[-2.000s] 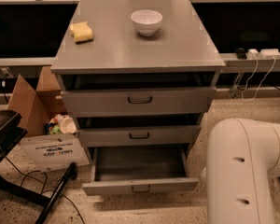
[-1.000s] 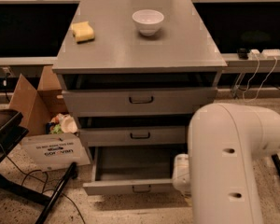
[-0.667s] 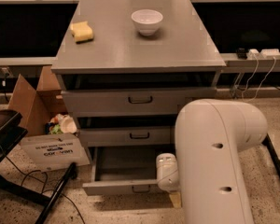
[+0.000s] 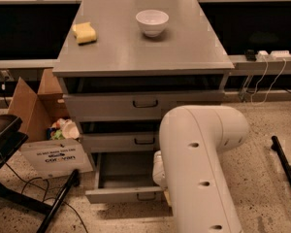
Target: Open bottom drawer
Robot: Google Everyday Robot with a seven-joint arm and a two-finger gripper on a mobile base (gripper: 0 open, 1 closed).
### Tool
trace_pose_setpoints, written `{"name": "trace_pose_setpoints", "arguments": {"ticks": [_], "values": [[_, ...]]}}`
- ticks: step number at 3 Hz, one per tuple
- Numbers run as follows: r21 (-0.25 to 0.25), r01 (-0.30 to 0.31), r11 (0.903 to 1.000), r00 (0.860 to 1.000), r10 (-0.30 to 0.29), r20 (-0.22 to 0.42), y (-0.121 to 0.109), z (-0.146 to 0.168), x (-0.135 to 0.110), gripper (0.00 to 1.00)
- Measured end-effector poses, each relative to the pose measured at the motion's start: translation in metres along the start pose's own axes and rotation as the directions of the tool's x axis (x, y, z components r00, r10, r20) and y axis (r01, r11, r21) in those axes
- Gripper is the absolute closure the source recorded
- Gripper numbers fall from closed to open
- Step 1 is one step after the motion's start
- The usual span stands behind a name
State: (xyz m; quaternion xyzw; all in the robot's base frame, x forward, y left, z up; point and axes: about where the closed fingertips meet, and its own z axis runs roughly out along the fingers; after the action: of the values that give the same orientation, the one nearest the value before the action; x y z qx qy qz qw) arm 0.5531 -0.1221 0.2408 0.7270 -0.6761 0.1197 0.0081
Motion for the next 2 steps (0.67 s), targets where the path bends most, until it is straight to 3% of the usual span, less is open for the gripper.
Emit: {"name": "trace_pose_setpoints", "arguments": {"ticks": [2], "values": [[-0.032,-0.047,0.9984,0.998,0.048,0.044,0.0042,0.0094,0.0046,0.0]]}}
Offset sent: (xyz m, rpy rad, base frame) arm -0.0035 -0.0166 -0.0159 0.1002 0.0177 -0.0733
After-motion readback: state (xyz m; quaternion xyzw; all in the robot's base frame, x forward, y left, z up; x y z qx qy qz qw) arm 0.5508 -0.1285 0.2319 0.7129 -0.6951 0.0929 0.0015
